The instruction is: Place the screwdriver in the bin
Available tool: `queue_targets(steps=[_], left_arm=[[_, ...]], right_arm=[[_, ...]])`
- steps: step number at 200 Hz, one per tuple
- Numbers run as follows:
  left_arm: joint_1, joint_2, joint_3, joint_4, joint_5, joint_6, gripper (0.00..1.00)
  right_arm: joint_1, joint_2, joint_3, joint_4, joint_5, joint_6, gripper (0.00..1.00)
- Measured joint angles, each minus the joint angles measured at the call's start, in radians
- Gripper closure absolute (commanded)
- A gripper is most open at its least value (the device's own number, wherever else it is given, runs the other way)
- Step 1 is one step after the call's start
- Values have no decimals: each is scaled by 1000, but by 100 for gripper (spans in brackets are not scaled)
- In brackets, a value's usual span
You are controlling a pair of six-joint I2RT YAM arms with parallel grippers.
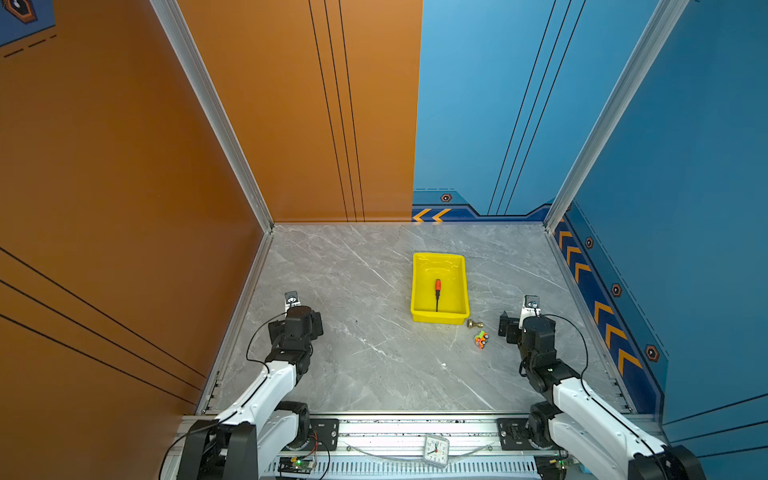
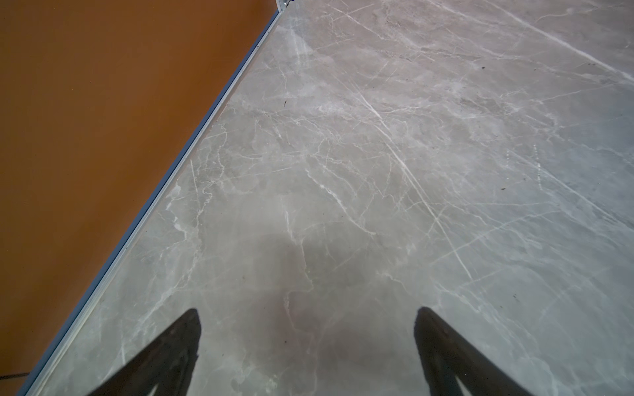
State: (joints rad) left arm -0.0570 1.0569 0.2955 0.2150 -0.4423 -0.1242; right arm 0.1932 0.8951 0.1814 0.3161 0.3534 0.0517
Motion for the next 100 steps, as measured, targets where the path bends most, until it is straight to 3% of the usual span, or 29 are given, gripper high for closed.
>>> queue_targets(steps=[100], left_arm=[[19, 431, 89, 538, 144, 69, 2]], right_arm=[[-96, 512, 64, 587, -123, -48, 0]])
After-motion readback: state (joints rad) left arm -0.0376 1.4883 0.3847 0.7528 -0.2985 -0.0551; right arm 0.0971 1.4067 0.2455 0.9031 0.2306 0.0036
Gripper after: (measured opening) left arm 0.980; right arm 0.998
